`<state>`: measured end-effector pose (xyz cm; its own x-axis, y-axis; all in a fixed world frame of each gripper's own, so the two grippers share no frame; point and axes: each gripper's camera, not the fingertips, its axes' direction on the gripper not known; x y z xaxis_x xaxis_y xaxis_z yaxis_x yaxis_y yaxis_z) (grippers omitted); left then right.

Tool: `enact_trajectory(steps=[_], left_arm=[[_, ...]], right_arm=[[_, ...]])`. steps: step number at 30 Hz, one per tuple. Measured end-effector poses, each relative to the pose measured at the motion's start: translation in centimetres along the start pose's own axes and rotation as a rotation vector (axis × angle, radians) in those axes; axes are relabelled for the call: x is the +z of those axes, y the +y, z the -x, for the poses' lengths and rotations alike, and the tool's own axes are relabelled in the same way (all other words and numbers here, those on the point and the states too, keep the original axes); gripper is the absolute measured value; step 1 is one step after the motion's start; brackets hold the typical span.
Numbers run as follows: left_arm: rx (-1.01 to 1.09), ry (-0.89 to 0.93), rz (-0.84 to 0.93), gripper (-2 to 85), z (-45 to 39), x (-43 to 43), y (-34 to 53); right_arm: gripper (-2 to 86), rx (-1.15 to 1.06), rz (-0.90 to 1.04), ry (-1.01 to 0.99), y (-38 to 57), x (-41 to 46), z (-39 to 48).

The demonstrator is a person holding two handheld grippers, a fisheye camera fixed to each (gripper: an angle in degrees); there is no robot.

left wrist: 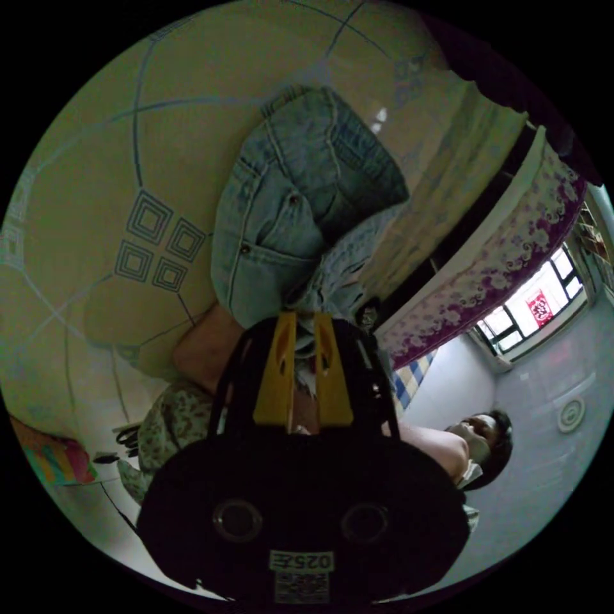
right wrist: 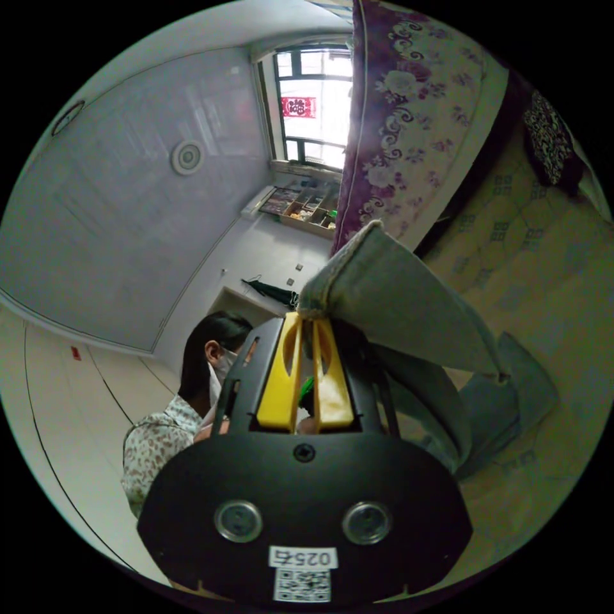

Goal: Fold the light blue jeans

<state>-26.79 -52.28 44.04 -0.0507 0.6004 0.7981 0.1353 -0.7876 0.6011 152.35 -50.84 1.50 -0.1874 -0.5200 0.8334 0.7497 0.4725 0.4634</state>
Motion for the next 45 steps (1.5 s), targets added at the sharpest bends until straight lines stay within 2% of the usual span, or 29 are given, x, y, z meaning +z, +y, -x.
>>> enact_trajectory(steps=[3,6,10,12,15,17,21,24,26,28,30,32,36,38,42,45], left_arm=[[0.033,-0.001,-0.018,0.0,-0.4,2.4,1.1],[0.121,0.137,-0.042,-1.3,-2.3,3.7,2.4],[0.363,0.272,-0.058,-1.5,-10.3,6.9,1.2],[0.504,0.231,-0.054,-1.3,-15.7,9.1,-1.0],[0.696,0.092,-0.097,-0.3,-23.8,14.6,-5.9],[0.791,0.135,-0.166,2.4,-27.2,18.5,-9.9],[0.805,0.128,-0.245,6.7,-27.2,22.4,-11.1],[0.879,-0.097,-0.210,10.0,-24.3,25.6,-8.1],[0.919,-0.476,-0.200,11.3,-21.2,28.8,-5.2],[0.899,-0.720,-0.158,12.0,-18.8,31.9,-3.6],[0.875,-0.806,-0.073,12.9,-16.6,35.2,-2.2],[0.861,-0.966,-0.028,12.9,-14.3,39.5,-0.9],[0.898,-1.141,-0.111,10.6,-14.1,44.6,0.7],[0.898,-1.246,-0.119,8.5,-14.5,48.4,1.2],[0.886,-1.244,-0.137,4.9,-14.5,52.1,1.8],[0.839,-1.177,-0.203,1.3,-14.4,53.3,1.8]], right_arm=[[-0.2,0.016,-0.021,-0.017,-0.7,1.2,0.4],[-0.2,-0.014,-0.033,-0.012,-2.1,2.4,2.1],[0.0,-0.080,0.007,0.068,-9.5,7.3,3.1],[0.4,-0.163,0.098,0.133,-15.1,11.8,2.0],[2.2,-0.263,0.154,0.301,-24.0,19.4,-2.9],[6.4,-0.135,0.215,0.353,-28.2,24.0,-9.9],[14.0,-0.009,0.331,0.529,-27.1,26.9,-15.5],[15.7,0.002,0.497,0.545,-21.2,27.5,-15.6],[15.9,-0.027,0.631,0.729,-14.8,27.3,-14.7],[16.7,-0.033,0.722,0.826,-10.8,27.4,-14.4],[17.7,-0.012,0.764,0.858,-8.1,27.5,-14.3],[17.0,-0.083,0.754,0.926,-6.2,28.4,-13.4],[14.1,-0.132,0.771,0.988,-5.3,32.3,-12.0],[9.0,-0.177,0.832,1.059,-4.0,36.0,-10.9],[5.1,-0.102,0.926,0.979,-1.7,39.6,-9.9],[4.8,-0.144,0.814,1.173,-2.2,37.9,-5.2]])
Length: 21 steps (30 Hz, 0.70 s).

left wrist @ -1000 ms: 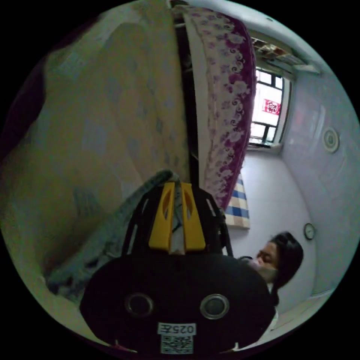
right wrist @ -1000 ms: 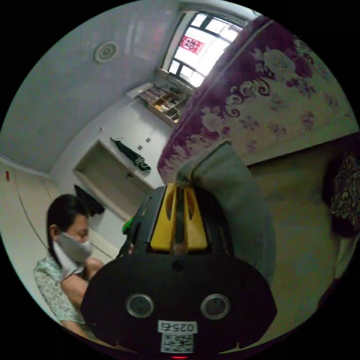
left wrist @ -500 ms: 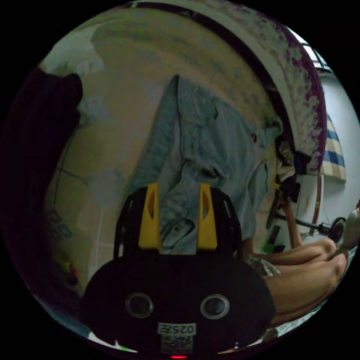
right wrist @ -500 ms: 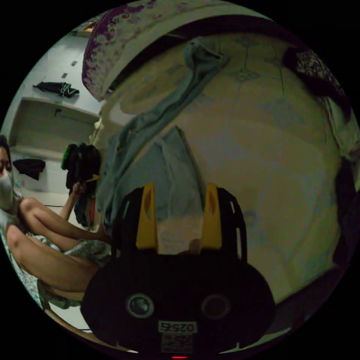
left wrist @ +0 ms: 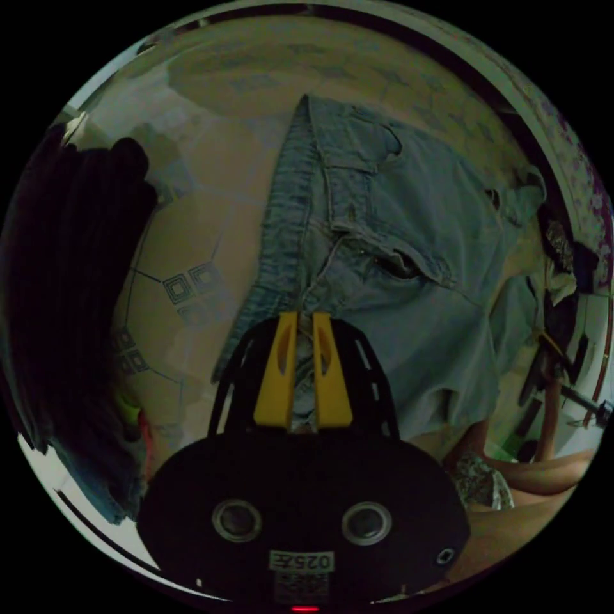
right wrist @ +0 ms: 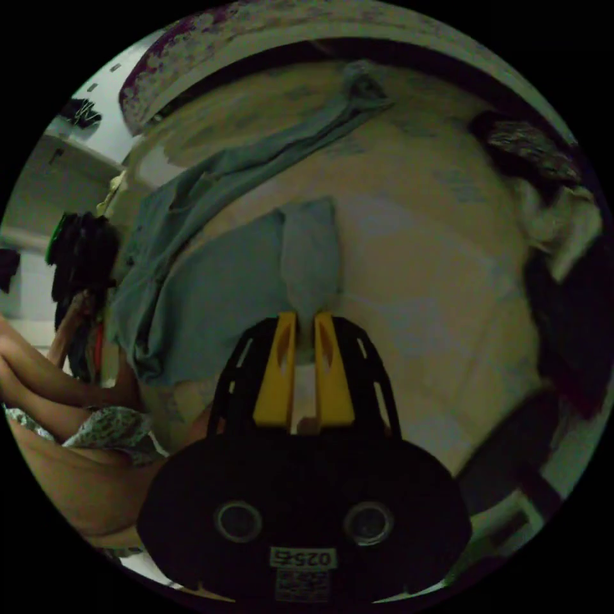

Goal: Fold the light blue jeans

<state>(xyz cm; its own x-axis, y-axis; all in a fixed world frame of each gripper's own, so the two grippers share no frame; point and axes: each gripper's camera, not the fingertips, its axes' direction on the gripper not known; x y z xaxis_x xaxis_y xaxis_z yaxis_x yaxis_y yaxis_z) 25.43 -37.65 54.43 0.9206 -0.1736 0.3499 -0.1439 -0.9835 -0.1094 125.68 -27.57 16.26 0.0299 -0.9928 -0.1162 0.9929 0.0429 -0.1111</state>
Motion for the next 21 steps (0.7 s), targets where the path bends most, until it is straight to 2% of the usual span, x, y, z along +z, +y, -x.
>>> enact_trajectory(steps=[4,7,8,9,13,15,17,19,21], left_arm=[[-0.144,-0.026,-0.182,-0.5,-1.6,-1.6,0.0],[-0.217,0.084,-0.166,-0.4,-2.6,1.0,-0.9],[-0.227,0.097,-0.142,-0.2,-3.1,2.7,-1.4],[-0.245,0.101,-0.195,-0.1,-3.3,2.7,-1.4],[-0.315,0.102,-0.090,2.4,-4.1,2.8,-1.8],[-0.307,0.109,-0.091,4.1,-3.8,2.5,-1.3],[-0.336,0.159,-0.087,5.5,-3.1,2.9,-0.5],[-0.367,0.209,-0.110,7.2,-2.7,3.2,0.1],[-0.373,0.201,-0.162,8.4,-3.1,2.8,0.8]], right_arm=[[5.1,0.248,-0.104,0.339,6.5,-13.6,-3.0],[6.0,0.340,-0.048,0.273,10.3,-17.2,-6.6],[6.8,0.395,-0.060,0.182,11.4,-16.4,-8.3],[7.4,0.410,-0.049,0.149,11.7,-15.5,-9.1],[10.3,0.495,0.277,0.137,13.3,-6.3,-11.6],[10.3,0.495,0.234,0.281,13.7,-6.0,-9.7],[9.9,0.451,0.089,0.449,13.6,-7.7,-5.6],[9.4,0.422,-0.012,0.519,13.1,-9.1,-2.4],[9.0,0.327,-0.095,0.499,12.0,-10.1,0.8]])
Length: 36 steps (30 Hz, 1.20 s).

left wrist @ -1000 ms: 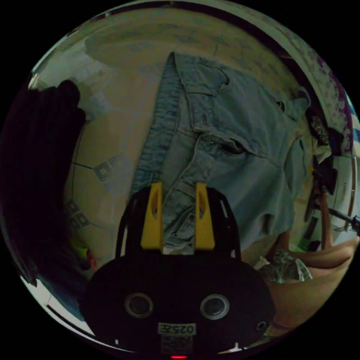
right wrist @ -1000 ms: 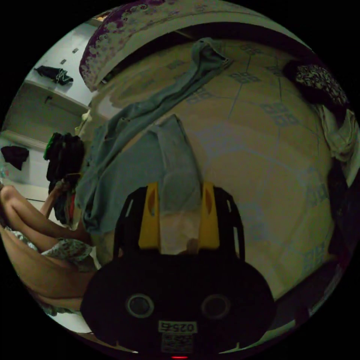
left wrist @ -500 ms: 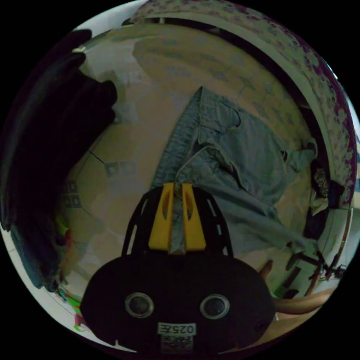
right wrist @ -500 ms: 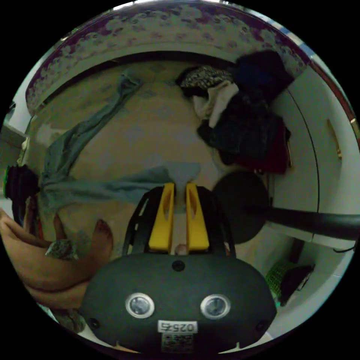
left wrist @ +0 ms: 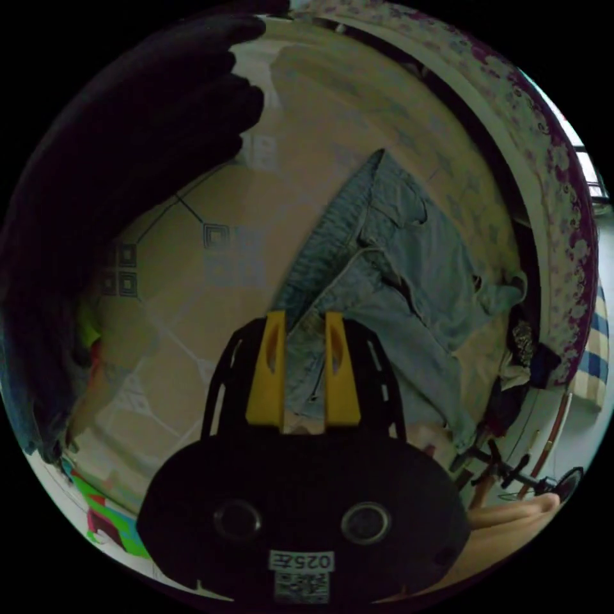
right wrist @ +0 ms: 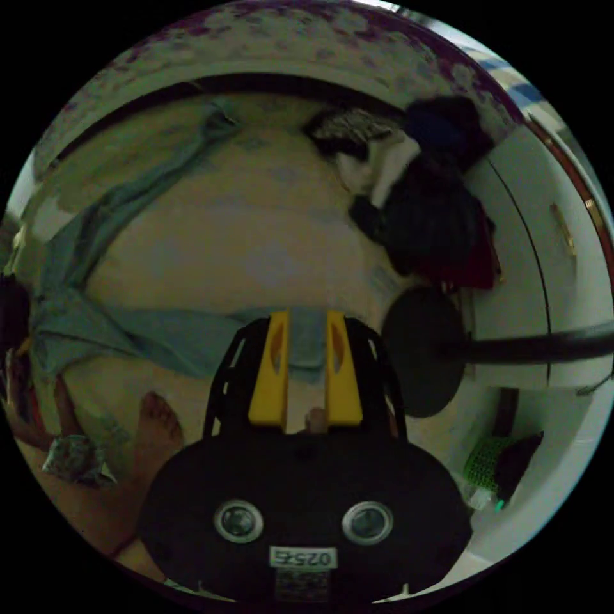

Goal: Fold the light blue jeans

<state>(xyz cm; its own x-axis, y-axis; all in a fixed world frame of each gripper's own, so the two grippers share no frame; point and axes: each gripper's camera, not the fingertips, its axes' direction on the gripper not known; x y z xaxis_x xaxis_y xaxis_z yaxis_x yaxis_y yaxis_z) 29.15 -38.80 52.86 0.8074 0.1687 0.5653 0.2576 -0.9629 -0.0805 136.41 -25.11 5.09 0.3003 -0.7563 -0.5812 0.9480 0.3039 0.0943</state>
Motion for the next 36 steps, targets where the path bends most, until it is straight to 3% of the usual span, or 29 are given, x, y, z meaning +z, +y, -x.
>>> enact_trajectory(steps=[5,8,14,19,22,23,24,26,27,30,34,36], left_arm=[[0.154,-0.106,-0.209,9.1,-4.3,-3.1,0.5],[0.261,0.038,-0.213,10.3,-6.3,-3.4,-2.6],[0.469,0.102,-0.186,6.9,-13.8,1.1,-10.6],[0.628,0.058,-0.114,5.7,-21.3,6.2,-13.9],[0.659,-0.194,-0.081,3.6,-23.8,10.2,-14.9],[0.686,-0.238,-0.148,1.2,-24.1,10.3,-14.4],[0.672,-0.269,-0.172,0.8,-24.2,10.1,-14.3],[0.411,-0.487,-0.291,-0.4,-22.4,9.5,-14.8],[0.357,-0.496,-0.301,-0.5,-21.6,9.3,-14.9],[0.264,-0.272,-0.299,-0.7,-17.8,8.8,-15.4],[0.318,-0.305,-0.293,-0.6,-18.1,8.8,-15.5],[0.313,-0.315,-0.297,-0.4,-18.2,8.8,-15.5]], right_arm=[[11.5,-0.251,-0.078,-0.414,-3.8,-1.9,6.6],[11.8,-0.289,-0.155,-0.553,-7.4,0.1,7.5],[11.9,-0.063,-0.190,-0.827,-19.6,8.5,1.2],[9.4,0.130,-0.167,-0.832,-27.2,15.0,-5.3],[5.7,0.215,-0.205,-0.933,-29.0,16.8,-6.9],[4.0,0.210,-0.167,-0.965,-29.9,17.1,-6.3],[3.0,0.186,-0.124,-0.979,-30.5,17.3,-5.5],[0.3,0.017,-0.105,-0.932,-32.3,15.6,-0.8],[0.2,-0.029,-0.112,-0.918,-32.7,14.9,0.5],[0.7,-0.139,-0.166,-0.941,-34.4,13.2,6.6],[4.7,-0.269,0.042,-0.794,-36.3,15.1,13.7],[5.0,-0.257,-0.069,-0.721,-34.7,13.3,13.2]])
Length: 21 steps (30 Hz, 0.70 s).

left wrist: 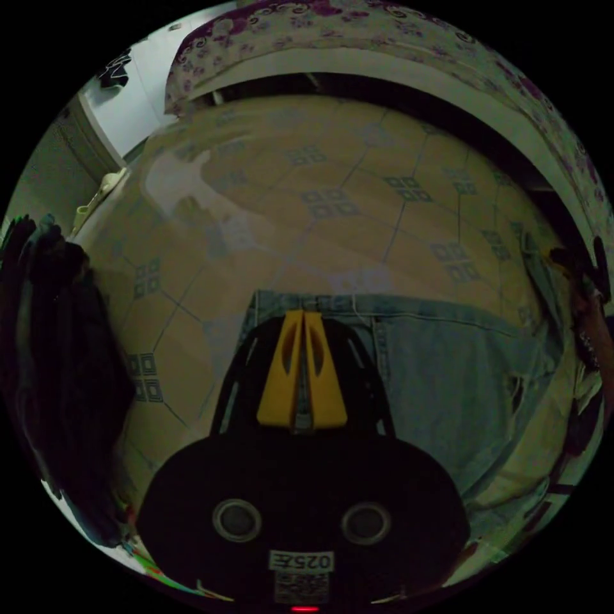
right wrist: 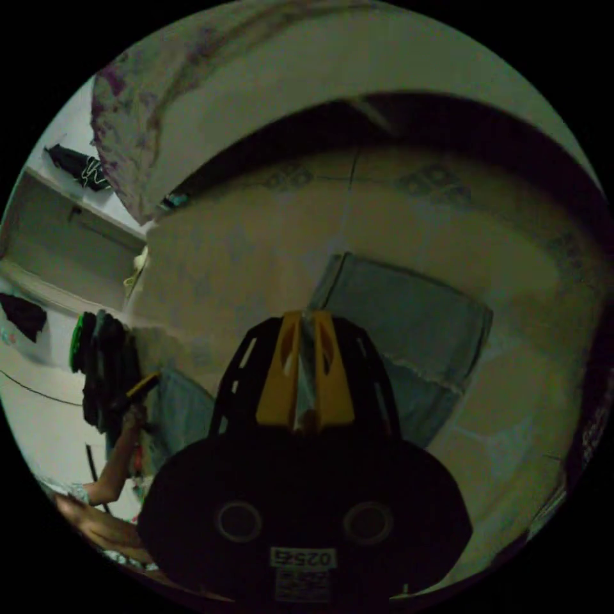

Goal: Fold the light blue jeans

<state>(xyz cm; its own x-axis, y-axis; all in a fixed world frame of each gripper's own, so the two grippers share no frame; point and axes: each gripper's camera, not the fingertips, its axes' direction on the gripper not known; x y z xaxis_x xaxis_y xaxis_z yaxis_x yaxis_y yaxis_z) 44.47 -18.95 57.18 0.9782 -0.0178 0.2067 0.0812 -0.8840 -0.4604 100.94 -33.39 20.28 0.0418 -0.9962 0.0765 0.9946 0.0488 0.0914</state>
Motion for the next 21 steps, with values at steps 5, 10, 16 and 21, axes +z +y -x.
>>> enact_trajectory(steps=[5,10,16,21], left_arm=[[0.011,0.328,0.044,11.0,2.8,-0.5,0.0],[0.066,0.452,0.154,11.3,4.2,0.2,-1.4],[0.176,0.165,0.230,7.7,0.9,-0.2,-2.3],[0.202,-0.005,0.162,0.2,-0.4,-0.4,-1.8]], right_arm=[[12.4,0.075,-0.192,0.011,7.0,-7.4,-5.3],[17.4,0.209,-0.064,0.025,9.6,-7.0,-12.3],[8.1,0.182,-0.108,0.114,10.0,-3.1,-8.8],[3.9,0.193,-0.122,0.066,12.1,-2.2,-5.6]])
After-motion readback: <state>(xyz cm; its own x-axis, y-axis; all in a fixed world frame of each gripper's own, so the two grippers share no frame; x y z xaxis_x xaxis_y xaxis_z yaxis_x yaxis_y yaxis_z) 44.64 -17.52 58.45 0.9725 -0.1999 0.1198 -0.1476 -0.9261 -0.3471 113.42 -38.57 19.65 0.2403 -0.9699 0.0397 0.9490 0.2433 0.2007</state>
